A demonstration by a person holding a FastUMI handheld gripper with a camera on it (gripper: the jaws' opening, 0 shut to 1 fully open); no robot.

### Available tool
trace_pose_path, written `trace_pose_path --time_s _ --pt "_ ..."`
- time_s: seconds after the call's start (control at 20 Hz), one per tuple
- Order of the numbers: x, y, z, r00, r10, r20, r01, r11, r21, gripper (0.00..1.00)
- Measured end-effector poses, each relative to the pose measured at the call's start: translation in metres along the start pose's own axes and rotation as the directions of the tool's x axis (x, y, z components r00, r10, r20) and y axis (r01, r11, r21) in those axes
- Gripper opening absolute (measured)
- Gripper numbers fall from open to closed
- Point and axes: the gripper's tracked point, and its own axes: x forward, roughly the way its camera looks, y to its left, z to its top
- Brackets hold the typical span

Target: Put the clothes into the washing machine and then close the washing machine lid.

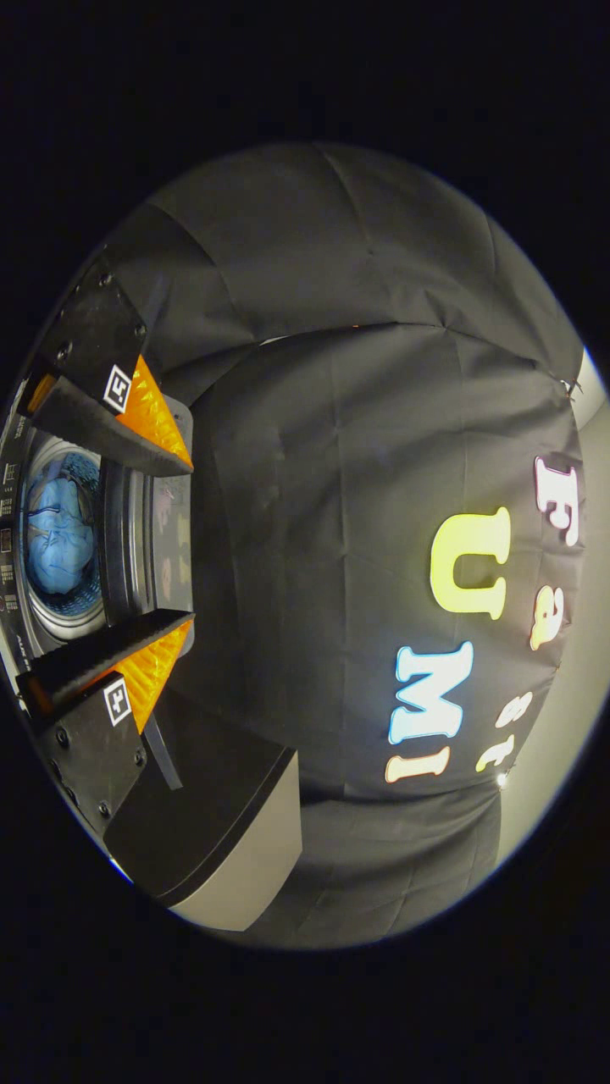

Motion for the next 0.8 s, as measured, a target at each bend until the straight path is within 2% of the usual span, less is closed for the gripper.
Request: trace_pose_path --time_s 0.4,0.8 --pt "-0.01 0.008 -0.06 0.998 -0.018 -0.068 0.016 0.999 -0.032 0.99" --pt "-0.04 0.002 -0.039 1.0 -0.008 0.001 0.008 0.998 -0.066 0.99"
